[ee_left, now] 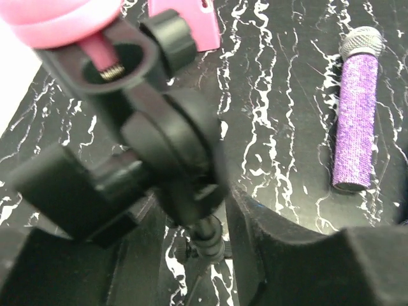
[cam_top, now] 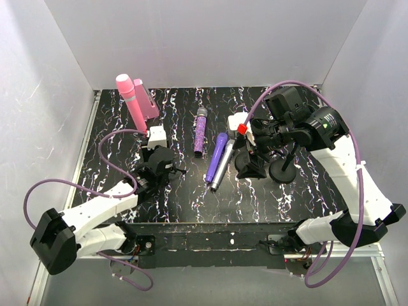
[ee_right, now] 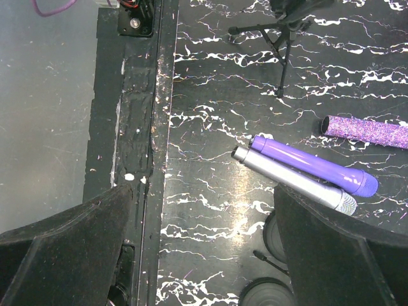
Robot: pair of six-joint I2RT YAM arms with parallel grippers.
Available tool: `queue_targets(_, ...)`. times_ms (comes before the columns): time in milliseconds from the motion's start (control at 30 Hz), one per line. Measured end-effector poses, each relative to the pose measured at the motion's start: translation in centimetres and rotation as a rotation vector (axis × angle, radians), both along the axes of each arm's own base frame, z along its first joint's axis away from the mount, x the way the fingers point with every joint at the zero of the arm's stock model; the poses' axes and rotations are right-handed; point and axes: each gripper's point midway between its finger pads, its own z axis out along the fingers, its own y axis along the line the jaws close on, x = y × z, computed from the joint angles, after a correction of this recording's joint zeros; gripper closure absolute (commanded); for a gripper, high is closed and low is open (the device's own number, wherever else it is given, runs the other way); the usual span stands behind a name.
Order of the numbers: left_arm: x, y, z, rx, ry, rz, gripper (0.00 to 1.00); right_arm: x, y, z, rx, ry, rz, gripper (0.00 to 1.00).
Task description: Attach the microphones to the stand
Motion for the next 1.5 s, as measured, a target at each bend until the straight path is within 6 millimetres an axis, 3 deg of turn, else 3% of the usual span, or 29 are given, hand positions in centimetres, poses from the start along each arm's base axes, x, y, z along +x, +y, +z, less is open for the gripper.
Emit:
queue_targets(100,0.8,0.7,0.2,-0.026,-0.026,0.032,0.87,0.0,0.0,0.0,0.0,0.0,0.0,0.02)
queue_targets(233,1.7,1.3,0.5,-0.044,-0.044,0.041,0.99,0.0,0.0,-0.1,-0.001,0.002,0.0,0.02)
queue_targets(433,3.3,4.5,0.7,-0.058,-0.066,0.067,1.0,0.0,0.0,-0.3,-0.008,0.008,0.0,0.02)
queue_targets(667,6.2,11.6,0.8,-0.081,-0.104,0.152,1.0,0.0,0.0,-0.3,-0.008,0.008,0.0,0.02)
queue_targets(833,10.0,15.8,0.7,-0.107,-0.135,0.178,1.0,0.0,0.0,-0.3,-0.007,0.008,0.0,0.02)
queue_targets(1067,15.4,18.0,0.7,-0.092,-0.193,0.147,1.0,0.0,0.0,-0.4,-0.007,0.005,0.002,0.02)
queue_targets(1167,16.6,18.2,0.7,-0.078,-0.205,0.128,1.0,-0.1,-0.1,-0.6,-0.011,0.009,0.003,0.02)
queue_targets(1233,16.7,18.2,0.8,-0.073,-0.209,0.12,0.98,-0.1,-0.1,-0.8,-0.016,0.014,0.004,0.02)
queue_targets(1500,16.0,18.1,0.4,-0.078,-0.216,0.117,0.62,-0.1,-0.1,-0.7,-0.015,0.012,0.005,0.02)
